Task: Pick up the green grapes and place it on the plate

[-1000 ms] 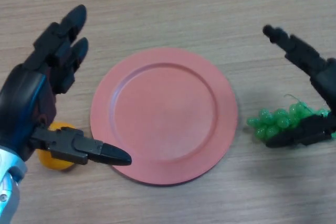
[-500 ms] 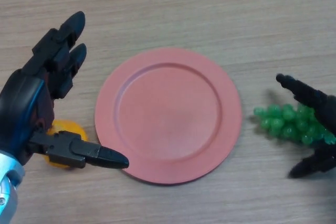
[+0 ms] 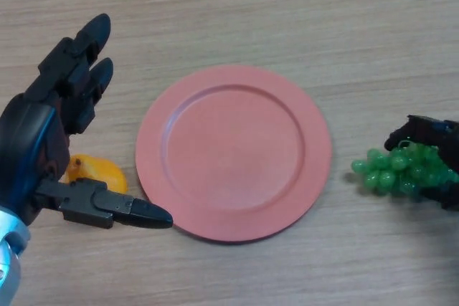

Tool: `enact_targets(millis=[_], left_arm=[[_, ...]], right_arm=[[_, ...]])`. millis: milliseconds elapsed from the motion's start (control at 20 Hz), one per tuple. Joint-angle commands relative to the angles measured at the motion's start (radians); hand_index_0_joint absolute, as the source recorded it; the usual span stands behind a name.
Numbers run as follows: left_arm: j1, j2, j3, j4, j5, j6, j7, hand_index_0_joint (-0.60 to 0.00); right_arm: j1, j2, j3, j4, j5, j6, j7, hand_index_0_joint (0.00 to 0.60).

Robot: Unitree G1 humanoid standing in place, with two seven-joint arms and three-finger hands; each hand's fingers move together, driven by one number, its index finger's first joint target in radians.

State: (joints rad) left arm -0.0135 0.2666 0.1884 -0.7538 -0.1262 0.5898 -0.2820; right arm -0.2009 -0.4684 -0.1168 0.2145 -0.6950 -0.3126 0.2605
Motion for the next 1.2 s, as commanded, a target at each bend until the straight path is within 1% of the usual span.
enact_targets(millis=[50,100,150,200,250,300,350,400,450,500,550,600,650,700,750,800,850,900,950,1000,1050,1200], left_arm=[[-0.020,0.029,0.048,-0.049,0.023,-0.147,0.012,0.000],[-0.018,0.028,0.049,-0.049,0.022,-0.151,0.014,0.000],[-0.018,0.028,0.052,-0.050,0.018,-0.150,0.015,0.000],[-0.018,0.029,0.053,-0.050,0.015,-0.145,0.014,0.000],[-0.020,0.029,0.052,-0.052,0.012,-0.139,0.015,0.000],[-0.022,0.031,0.051,-0.053,0.013,-0.137,0.016,0.000],[-0.025,0.031,0.050,-0.052,0.013,-0.138,0.017,0.000],[-0.025,0.030,0.050,-0.052,0.011,-0.139,0.018,0.000],[-0.024,0.029,0.053,-0.047,0.005,-0.148,0.018,0.000],[-0.024,0.028,0.055,-0.045,0.000,-0.150,0.020,0.000],[-0.023,0.028,0.061,-0.043,-0.009,-0.152,0.022,0.000],[-0.021,0.029,0.066,-0.040,-0.013,-0.156,0.022,0.000],[-0.017,0.031,0.077,-0.032,-0.024,-0.168,0.017,0.000],[-0.018,0.032,0.085,-0.031,-0.033,-0.165,0.018,0.000],[-0.016,0.034,0.096,-0.030,-0.046,-0.162,0.021,0.000],[-0.016,0.034,0.097,-0.030,-0.047,-0.162,0.021,0.000],[-0.016,0.035,0.098,-0.030,-0.048,-0.162,0.020,0.000],[-0.016,0.037,0.101,-0.030,-0.050,-0.161,0.020,0.000],[-0.014,0.039,0.107,-0.030,-0.055,-0.166,0.018,0.000],[-0.013,0.041,0.114,-0.030,-0.060,-0.171,0.017,0.000],[-0.011,0.040,0.120,-0.032,-0.064,-0.178,0.020,0.000],[-0.006,0.042,0.127,-0.043,-0.067,-0.174,0.022,0.000]], right_arm=[[-0.064,0.001,-0.091,-0.182,0.196,0.032,-0.043,0.600],[-0.062,0.016,-0.084,-0.235,0.238,0.081,-0.020,0.600],[-0.079,0.042,-0.061,-0.336,0.305,0.179,0.013,0.600],[-0.090,0.054,-0.047,-0.372,0.325,0.219,0.020,0.600],[-0.120,0.073,-0.012,-0.434,0.349,0.267,0.032,0.600],[-0.133,0.088,0.005,-0.456,0.358,0.282,0.031,0.600],[-0.176,0.119,0.055,-0.489,0.358,0.304,0.022,0.600],[-0.190,0.139,0.076,-0.506,0.367,0.326,0.029,0.600],[-0.203,0.210,0.133,-0.568,0.429,0.445,0.050,0.600],[-0.212,0.234,0.158,-0.600,0.461,0.520,0.051,0.600],[-0.234,0.261,0.222,-0.636,0.496,0.620,0.019,0.600],[-0.244,0.267,0.245,-0.636,0.493,0.618,0.011,0.600],[-0.249,0.274,0.296,-0.651,0.521,0.659,-0.015,0.600],[-0.244,0.276,0.316,-0.661,0.529,0.678,-0.020,0.600],[-0.249,0.277,0.349,-0.655,0.501,0.682,-0.014,0.600],[-0.249,0.277,0.352,-0.654,0.499,0.685,-0.012,0.550],[-0.247,0.278,0.359,-0.658,0.508,0.700,-0.012,0.401],[-0.248,0.278,0.366,-0.662,0.520,0.715,-0.017,0.300],[-0.258,0.278,0.378,-0.667,0.546,0.739,-0.040,0.151],[-0.269,0.278,0.385,-0.664,0.566,0.742,-0.072,0.050],[-0.279,0.278,0.385,-0.648,0.557,0.719,-0.097,0.000],[-0.270,0.278,0.367,-0.644,0.533,0.692,-0.098,0.000]])
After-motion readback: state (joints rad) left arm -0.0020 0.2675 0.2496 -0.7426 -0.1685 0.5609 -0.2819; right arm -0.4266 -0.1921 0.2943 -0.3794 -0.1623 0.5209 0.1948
